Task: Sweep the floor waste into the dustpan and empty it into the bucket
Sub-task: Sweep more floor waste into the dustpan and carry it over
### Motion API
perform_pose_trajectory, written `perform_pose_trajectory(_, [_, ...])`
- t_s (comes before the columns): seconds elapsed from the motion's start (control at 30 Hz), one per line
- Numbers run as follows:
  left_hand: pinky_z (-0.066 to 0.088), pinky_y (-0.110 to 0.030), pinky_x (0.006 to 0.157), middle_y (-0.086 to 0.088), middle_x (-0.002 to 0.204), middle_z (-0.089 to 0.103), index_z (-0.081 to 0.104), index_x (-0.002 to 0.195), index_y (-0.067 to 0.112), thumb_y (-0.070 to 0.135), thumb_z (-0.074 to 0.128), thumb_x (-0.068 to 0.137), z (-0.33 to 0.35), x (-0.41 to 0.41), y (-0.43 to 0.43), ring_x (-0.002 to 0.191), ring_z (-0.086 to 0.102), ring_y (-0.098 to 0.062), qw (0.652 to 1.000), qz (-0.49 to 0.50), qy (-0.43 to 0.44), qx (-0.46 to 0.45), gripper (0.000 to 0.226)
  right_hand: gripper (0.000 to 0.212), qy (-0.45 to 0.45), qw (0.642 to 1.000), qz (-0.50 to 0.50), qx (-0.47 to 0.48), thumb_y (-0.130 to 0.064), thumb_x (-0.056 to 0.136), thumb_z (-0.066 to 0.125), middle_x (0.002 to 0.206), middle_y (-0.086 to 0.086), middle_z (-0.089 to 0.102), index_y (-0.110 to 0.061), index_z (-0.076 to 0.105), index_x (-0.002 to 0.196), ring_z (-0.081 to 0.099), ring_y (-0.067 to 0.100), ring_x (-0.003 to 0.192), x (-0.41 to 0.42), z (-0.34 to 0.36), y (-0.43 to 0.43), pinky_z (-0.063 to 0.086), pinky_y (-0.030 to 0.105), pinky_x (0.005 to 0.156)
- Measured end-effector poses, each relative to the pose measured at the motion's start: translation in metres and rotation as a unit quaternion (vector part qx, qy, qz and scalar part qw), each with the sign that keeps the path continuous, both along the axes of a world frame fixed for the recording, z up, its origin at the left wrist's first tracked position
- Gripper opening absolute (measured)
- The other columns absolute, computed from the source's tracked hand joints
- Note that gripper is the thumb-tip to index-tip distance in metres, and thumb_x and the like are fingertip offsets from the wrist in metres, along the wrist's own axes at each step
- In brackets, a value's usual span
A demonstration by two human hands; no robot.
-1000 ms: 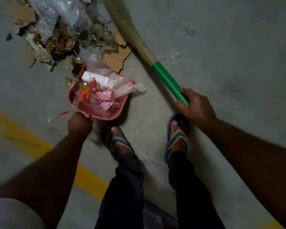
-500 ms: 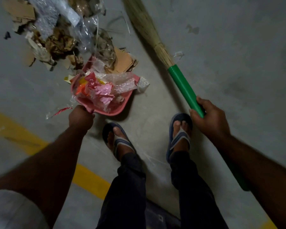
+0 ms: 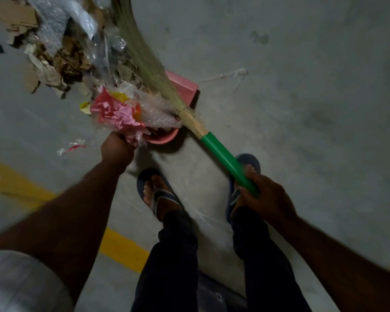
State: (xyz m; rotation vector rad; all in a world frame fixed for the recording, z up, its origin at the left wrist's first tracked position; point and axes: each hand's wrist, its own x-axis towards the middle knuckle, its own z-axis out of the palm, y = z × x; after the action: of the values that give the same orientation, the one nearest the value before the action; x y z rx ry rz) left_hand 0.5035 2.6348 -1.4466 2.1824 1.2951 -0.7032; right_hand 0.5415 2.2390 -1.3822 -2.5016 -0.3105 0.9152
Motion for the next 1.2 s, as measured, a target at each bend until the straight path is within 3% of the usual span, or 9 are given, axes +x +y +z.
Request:
perform_pose_trajectory(0.13, [0.048, -0.034, 0.081, -0.013, 0.101, 0.071, 0.070, 0.104, 0.014, 0.033, 0.070, 0.086, 0.006, -0.002, -0.002, 0.096, 0.066, -0.035, 1.000, -0.007, -0.014, 0.008, 0.026, 0.056, -0.019, 0.999, -0.047, -0.008, -0.026, 0.082, 0.078, 0.121, 0.007, 0.068, -0.015, 0.059, 0.134, 0.067, 0.025, 0.104, 0.005, 0.010, -0.015, 0.050, 0.028, 0.086])
perform_pose_trajectory(0.33, [0.045, -0.036, 0.080, -0.020, 0.110, 0.068, 0.073, 0.104, 0.007, 0.023, 0.069, 0.089, 0.022, -0.007, -0.001, 0.099, 0.062, -0.039, 0.998, -0.053, 0.013, 0.028, 0.022, 0.055, -0.081, 0.991, -0.103, -0.004, -0.020, 0.081, 0.079, 0.125, 0.009, 0.067, -0.008, 0.060, 0.131, 0.066, 0.024, 0.108, 0.033, 0.024, -0.026, 0.046, 0.022, 0.091])
perform_pose_trajectory(0.47, [0.046, -0.038, 0.087, -0.019, 0.117, 0.066, 0.071, 0.108, 0.009, 0.022, 0.070, 0.088, 0.033, -0.018, -0.001, 0.107, 0.061, -0.038, 0.999, -0.037, 0.007, 0.028, 0.024, 0.054, -0.088, 0.988, -0.125, -0.006, -0.026, 0.083, 0.077, 0.130, 0.006, 0.065, -0.013, 0.060, 0.132, 0.065, 0.022, 0.113, 0.049, 0.031, -0.028, 0.051, 0.035, 0.098])
perform_pose_trajectory(0.6, [0.047, -0.039, 0.087, -0.014, 0.107, 0.071, 0.067, 0.111, 0.012, 0.026, 0.074, 0.085, 0.052, -0.028, -0.002, 0.104, 0.064, -0.036, 1.000, 0.017, -0.003, 0.017, 0.030, 0.053, -0.073, 0.991, -0.113, -0.007, -0.024, 0.083, 0.076, 0.129, 0.007, 0.065, -0.013, 0.060, 0.132, 0.065, 0.025, 0.112, 0.059, 0.042, -0.023, 0.053, 0.042, 0.097])
perform_pose_trajectory(0.97, [0.045, -0.037, 0.080, -0.018, 0.103, 0.068, 0.061, 0.105, 0.006, 0.021, 0.071, 0.087, 0.129, -0.023, -0.010, 0.100, 0.062, -0.039, 0.997, 0.065, -0.031, 0.013, 0.026, 0.055, -0.037, 0.993, -0.108, -0.017, -0.033, 0.084, 0.073, 0.125, 0.009, 0.067, -0.016, 0.059, 0.135, 0.065, 0.026, 0.112, 0.069, 0.111, 0.023, 0.051, 0.035, 0.095])
perform_pose_trajectory(1.2, [0.045, -0.037, 0.076, -0.017, 0.102, 0.070, 0.061, 0.106, 0.006, 0.027, 0.064, 0.095, 0.206, -0.017, -0.006, 0.096, 0.064, -0.037, 0.992, 0.073, -0.102, 0.013, 0.024, 0.054, -0.043, 0.993, -0.112, -0.004, -0.034, 0.085, 0.073, 0.124, 0.006, 0.068, -0.019, 0.059, 0.135, 0.065, 0.022, 0.110, 0.082, 0.190, 0.057, 0.050, 0.030, 0.093])
